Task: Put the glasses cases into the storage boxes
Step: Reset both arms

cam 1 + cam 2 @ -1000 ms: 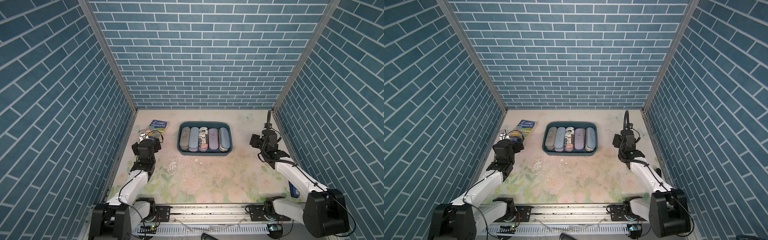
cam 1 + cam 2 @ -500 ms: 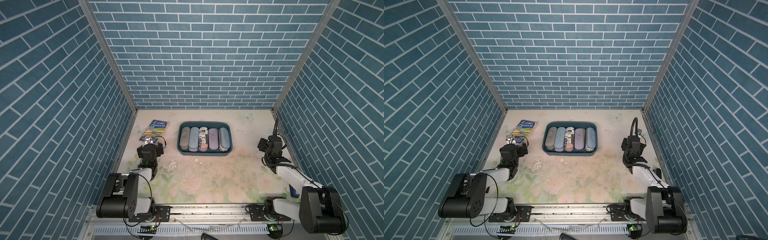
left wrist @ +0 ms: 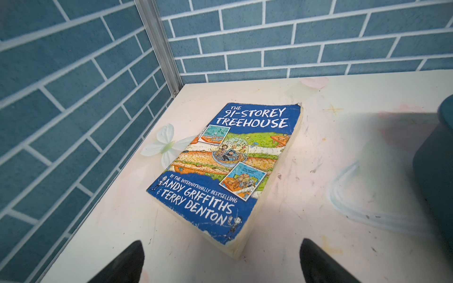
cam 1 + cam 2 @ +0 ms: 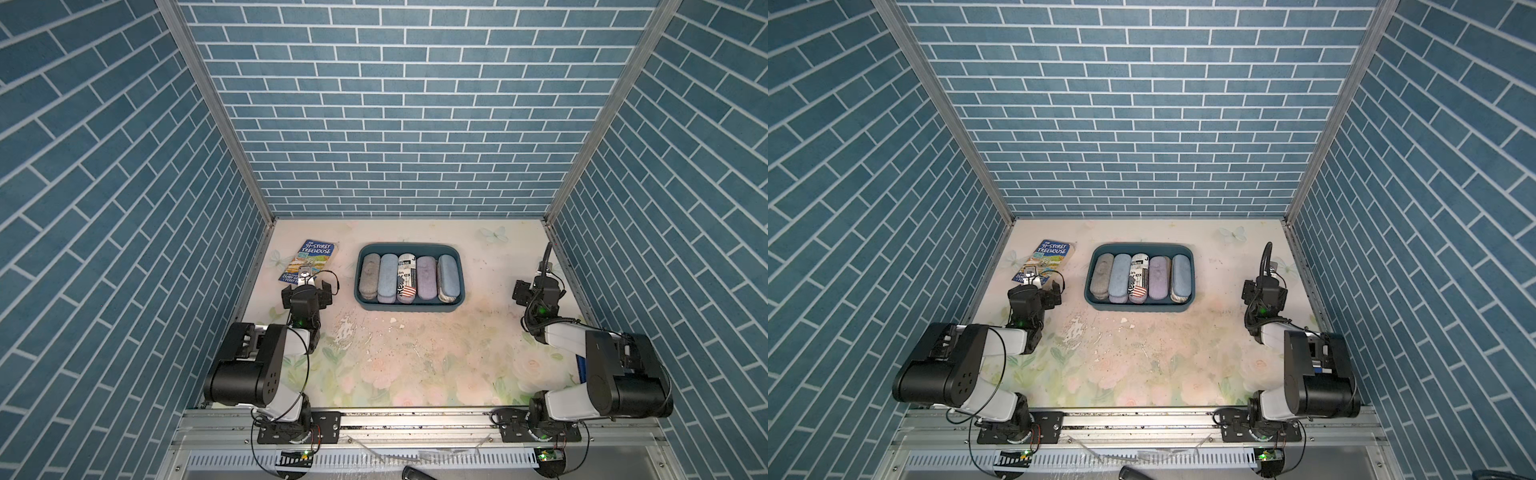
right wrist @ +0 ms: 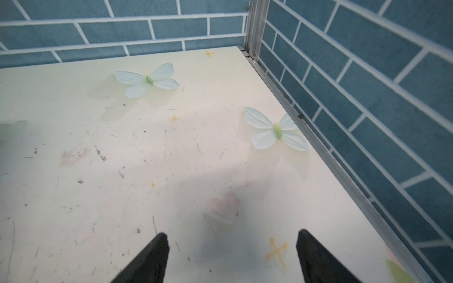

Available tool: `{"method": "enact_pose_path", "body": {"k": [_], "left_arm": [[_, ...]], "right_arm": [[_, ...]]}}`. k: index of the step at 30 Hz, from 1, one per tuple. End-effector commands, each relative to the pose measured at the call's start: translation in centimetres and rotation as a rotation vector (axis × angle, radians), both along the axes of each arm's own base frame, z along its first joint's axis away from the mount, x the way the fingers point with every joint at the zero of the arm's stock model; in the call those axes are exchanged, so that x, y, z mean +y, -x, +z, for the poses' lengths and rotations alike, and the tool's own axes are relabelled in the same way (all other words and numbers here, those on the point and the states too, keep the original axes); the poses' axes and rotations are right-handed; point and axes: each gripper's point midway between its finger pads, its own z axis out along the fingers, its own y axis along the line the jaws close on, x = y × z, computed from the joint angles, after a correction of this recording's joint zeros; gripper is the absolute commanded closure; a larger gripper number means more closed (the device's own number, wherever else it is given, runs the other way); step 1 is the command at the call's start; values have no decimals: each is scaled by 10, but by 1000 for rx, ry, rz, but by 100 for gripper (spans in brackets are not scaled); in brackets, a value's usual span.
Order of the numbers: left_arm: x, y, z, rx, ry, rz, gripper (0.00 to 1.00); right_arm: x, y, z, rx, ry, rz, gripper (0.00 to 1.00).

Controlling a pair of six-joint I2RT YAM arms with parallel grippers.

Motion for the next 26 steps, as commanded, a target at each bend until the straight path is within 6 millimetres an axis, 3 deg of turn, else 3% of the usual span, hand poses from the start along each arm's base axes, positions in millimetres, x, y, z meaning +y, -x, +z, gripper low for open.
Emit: {"method": "enact_pose_path", "body": {"k": [1,5,26], "left_arm": [[1,-5,9,-31,-16,7,0],[1,-5,9,-29,-16,7,0],[0,-5,8,-28,-13,5,0]], "right_arm": [[6,-11,8,-67,-4,71,2],[4,-3,0,-108,-2,56,1],[3,-3,2,-117,4,52,1]]}}
